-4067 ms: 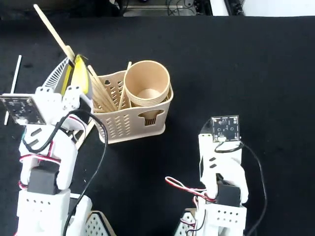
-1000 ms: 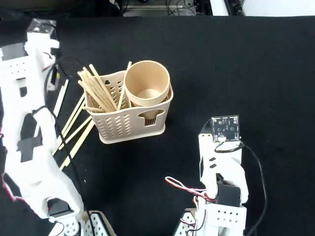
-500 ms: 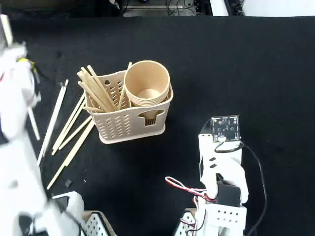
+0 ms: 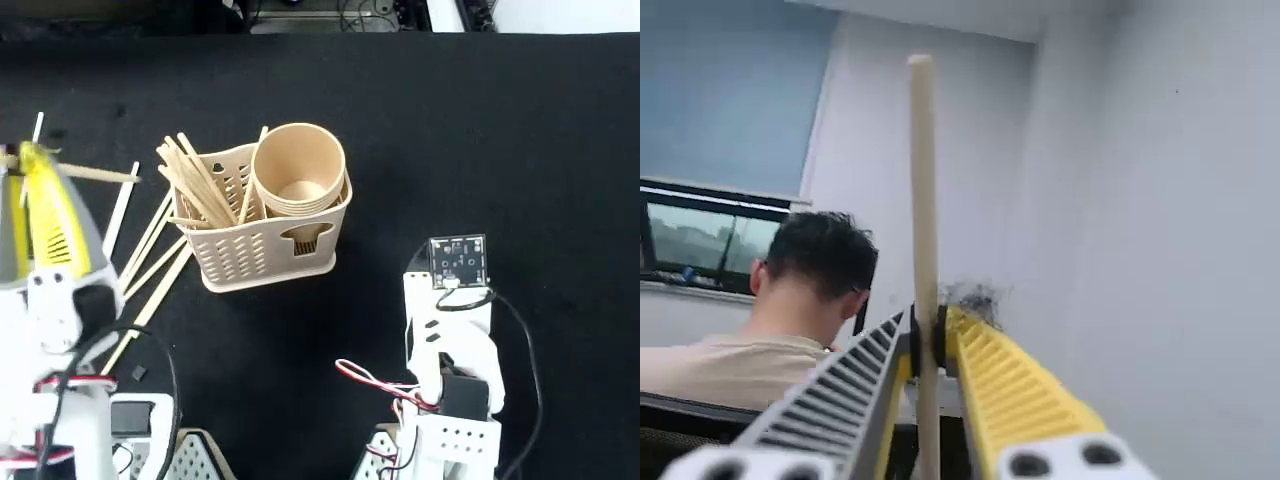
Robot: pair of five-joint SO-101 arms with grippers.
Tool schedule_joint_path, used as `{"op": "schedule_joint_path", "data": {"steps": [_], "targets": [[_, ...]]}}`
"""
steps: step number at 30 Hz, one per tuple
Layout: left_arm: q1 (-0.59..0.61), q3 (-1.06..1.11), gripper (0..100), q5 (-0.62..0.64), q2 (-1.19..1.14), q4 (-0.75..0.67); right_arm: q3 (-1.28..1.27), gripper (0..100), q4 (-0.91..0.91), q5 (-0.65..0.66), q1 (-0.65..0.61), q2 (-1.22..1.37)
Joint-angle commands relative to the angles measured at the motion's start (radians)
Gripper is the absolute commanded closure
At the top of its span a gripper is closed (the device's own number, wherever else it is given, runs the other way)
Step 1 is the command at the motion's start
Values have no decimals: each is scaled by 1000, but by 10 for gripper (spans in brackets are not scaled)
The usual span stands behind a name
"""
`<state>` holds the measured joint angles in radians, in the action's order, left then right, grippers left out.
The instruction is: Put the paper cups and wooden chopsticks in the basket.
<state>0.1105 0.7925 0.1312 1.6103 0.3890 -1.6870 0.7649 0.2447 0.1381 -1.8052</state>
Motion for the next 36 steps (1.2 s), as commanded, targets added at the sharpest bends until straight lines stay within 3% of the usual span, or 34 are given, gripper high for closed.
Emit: {"op": "schedule_joint_path", "data": {"steps": [1,5,12,16,24,26,31,36], "targets": [[-54,7,971,114,-52,-2,4,977,-11,2,-5,-65],[-94,35,971,164,-161,11,4,977,-11,2,-5,-65],[-97,205,935,137,-253,-44,4,977,-11,2,-5,-65],[-99,180,815,130,-253,98,4,977,-12,2,-5,-65],[-91,-107,797,43,-264,407,4,977,-12,2,-5,-65],[-48,-189,797,15,-270,488,4,977,-11,2,-5,-65],[220,-366,801,11,-459,689,4,977,-11,2,-5,-65],[361,-387,800,-28,-783,692,4,977,-11,2,-5,-65]]}}
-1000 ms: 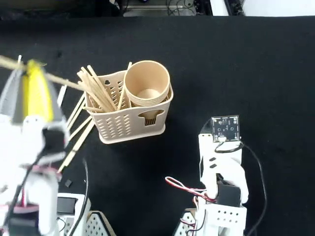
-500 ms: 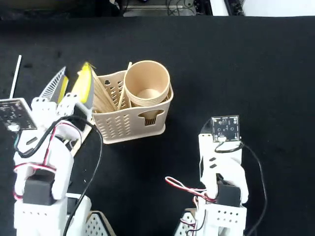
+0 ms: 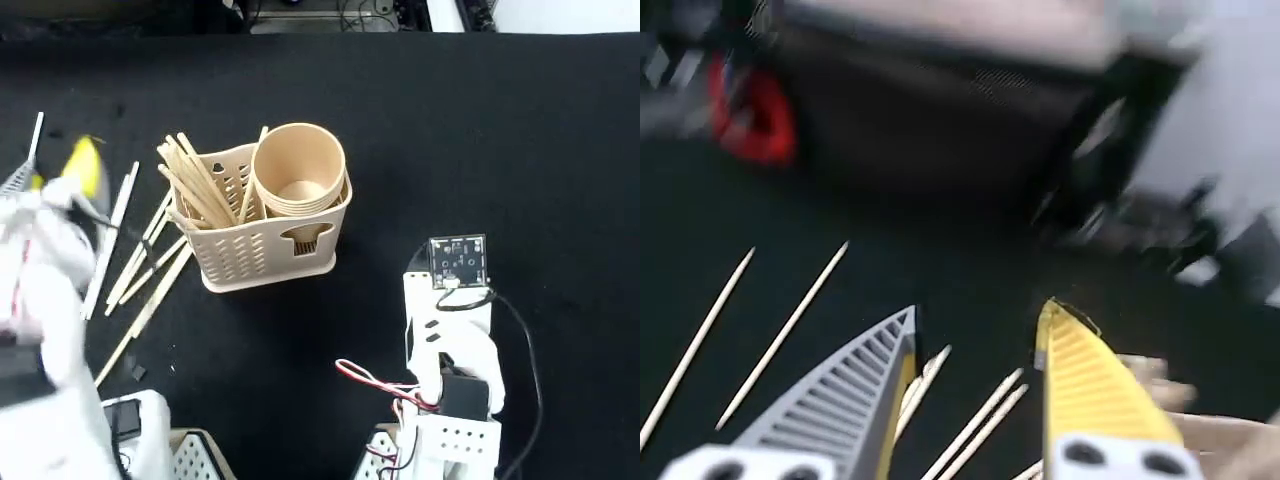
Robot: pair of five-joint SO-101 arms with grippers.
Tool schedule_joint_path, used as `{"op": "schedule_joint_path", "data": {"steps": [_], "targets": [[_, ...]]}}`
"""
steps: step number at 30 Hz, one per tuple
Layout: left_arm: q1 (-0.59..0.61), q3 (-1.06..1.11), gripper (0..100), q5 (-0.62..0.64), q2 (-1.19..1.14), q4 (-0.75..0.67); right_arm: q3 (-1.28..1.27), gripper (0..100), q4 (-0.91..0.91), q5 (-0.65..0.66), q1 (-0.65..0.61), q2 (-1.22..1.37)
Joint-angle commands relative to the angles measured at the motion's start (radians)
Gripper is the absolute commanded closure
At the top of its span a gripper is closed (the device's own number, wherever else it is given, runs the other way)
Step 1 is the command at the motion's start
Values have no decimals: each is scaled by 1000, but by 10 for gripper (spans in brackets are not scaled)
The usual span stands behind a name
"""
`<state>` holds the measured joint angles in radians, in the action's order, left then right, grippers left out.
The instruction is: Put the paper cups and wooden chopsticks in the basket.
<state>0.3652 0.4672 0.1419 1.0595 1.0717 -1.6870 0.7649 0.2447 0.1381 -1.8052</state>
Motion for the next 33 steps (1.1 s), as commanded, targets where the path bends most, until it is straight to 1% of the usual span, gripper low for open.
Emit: {"op": "schedule_joint_path", "data": {"steps": [1,5,9,12,16,20,23,25,29,33], "targets": [[116,-70,801,-58,-302,9,4,977,-11,2,-5,-65],[113,-93,801,-146,-583,-41,4,977,-11,2,-5,-65],[101,-151,801,-259,-859,-109,4,977,-11,2,-5,-65],[87,-239,802,-334,-1065,-107,4,977,-11,2,-5,-65],[81,-403,802,-371,-1318,-69,4,977,-11,2,-5,-65],[77,-622,802,-382,-1547,17,4,977,-11,2,-5,-65],[77,-789,805,-410,-1694,115,4,977,-11,2,-5,-65],[77,-897,843,-439,-1780,186,4,977,-12,2,-5,-65],[71,-1079,974,-493,-1909,308,4,977,-12,2,-5,-65],[67,-1207,972,-494,-1985,405,4,977,-12,2,-5,-65]]}}
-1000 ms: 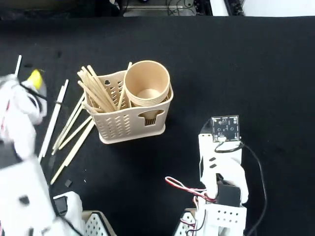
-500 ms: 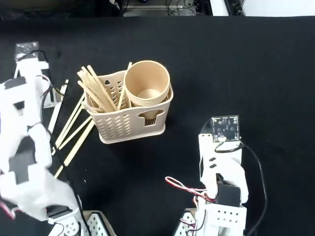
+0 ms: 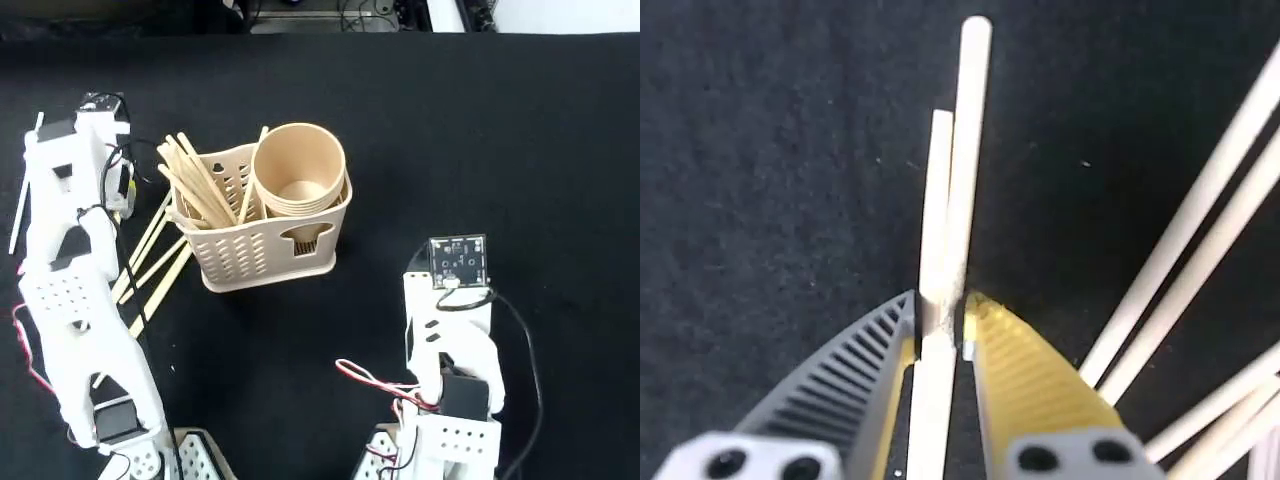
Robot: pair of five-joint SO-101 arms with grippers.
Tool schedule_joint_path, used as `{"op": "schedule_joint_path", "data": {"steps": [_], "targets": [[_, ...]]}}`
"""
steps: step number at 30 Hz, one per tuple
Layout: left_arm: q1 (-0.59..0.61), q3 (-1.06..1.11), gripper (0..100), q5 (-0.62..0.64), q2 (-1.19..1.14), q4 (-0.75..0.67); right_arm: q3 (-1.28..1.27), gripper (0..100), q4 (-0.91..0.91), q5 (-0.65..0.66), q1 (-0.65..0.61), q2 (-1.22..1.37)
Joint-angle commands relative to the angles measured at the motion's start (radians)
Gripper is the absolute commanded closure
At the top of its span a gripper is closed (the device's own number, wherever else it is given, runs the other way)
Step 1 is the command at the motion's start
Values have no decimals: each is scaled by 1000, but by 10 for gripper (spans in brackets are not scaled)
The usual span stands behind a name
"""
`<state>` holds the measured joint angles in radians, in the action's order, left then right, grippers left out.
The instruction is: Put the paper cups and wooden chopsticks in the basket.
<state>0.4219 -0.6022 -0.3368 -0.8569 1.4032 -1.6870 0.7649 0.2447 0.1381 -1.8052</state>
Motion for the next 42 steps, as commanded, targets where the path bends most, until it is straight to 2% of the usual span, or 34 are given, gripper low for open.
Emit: {"op": "schedule_joint_path", "data": {"steps": [1,7,13,21,27,32,34,38,42], "targets": [[8,-160,972,-15,-72,92,4,977,-12,2,-5,-65],[-13,-262,971,-9,-17,210,4,977,-12,2,-5,-65],[-38,-318,971,35,149,302,4,977,-12,2,-5,-65],[-74,-200,971,68,411,316,4,977,-12,2,-5,-65],[-35,-8,955,51,450,167,4,977,-12,2,-5,-65],[28,208,790,-5,413,-69,4,977,-12,2,-5,-65],[62,234,762,-6,396,-127,4,977,-12,2,-5,-65],[108,236,762,-12,358,-169,4,977,-12,2,-5,-65],[91,245,762,-97,304,-170,4,977,-12,2,-5,-65]]}}
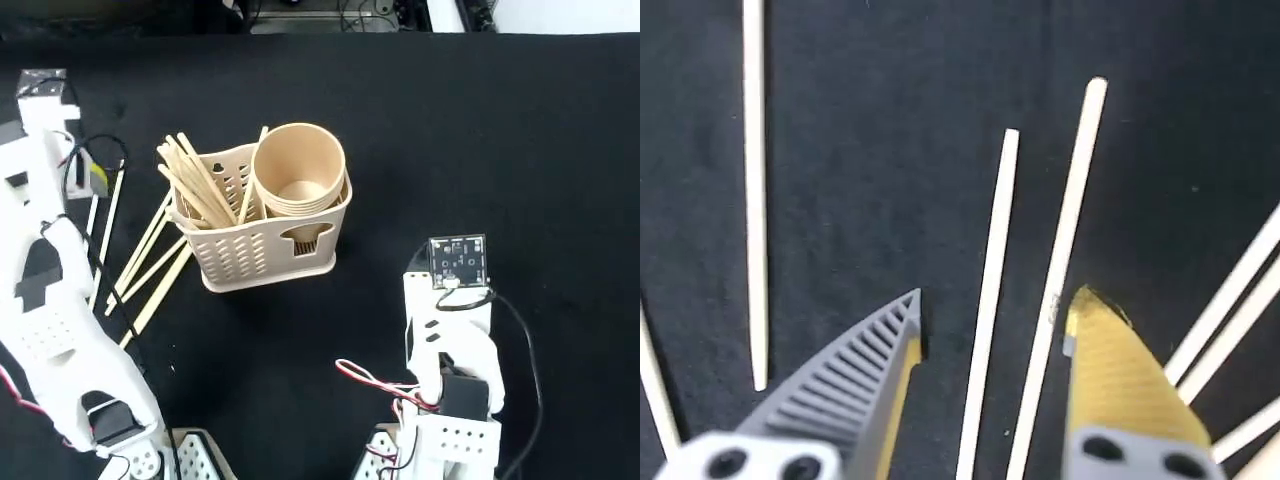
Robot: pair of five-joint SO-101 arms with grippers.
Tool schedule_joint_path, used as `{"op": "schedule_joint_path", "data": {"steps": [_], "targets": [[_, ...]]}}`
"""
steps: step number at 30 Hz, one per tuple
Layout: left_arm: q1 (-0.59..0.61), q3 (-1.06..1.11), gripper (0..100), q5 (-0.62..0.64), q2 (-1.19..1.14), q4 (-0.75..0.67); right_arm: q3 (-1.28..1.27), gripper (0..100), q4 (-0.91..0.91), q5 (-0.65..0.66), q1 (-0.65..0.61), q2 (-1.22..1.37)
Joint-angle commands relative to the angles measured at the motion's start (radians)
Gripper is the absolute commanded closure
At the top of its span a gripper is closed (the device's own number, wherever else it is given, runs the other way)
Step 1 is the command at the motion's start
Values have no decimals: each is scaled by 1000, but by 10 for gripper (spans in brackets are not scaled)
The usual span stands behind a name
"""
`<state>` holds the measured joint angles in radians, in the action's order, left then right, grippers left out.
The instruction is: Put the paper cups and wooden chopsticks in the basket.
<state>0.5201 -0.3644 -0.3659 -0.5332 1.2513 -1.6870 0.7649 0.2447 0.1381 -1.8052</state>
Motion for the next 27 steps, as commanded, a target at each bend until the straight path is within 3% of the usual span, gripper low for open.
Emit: {"op": "schedule_joint_path", "data": {"steps": [1,7,19,27], "targets": [[-13,7,762,-78,-40,-20,4,977,-11,2,-5,-65],[-8,-41,772,-84,-173,-66,4,977,-11,2,-5,-65],[5,-173,970,-80,-351,-68,4,977,-11,2,-5,-65],[-1,-170,962,-83,-364,-66,4,977,-11,2,-5,-65]]}}
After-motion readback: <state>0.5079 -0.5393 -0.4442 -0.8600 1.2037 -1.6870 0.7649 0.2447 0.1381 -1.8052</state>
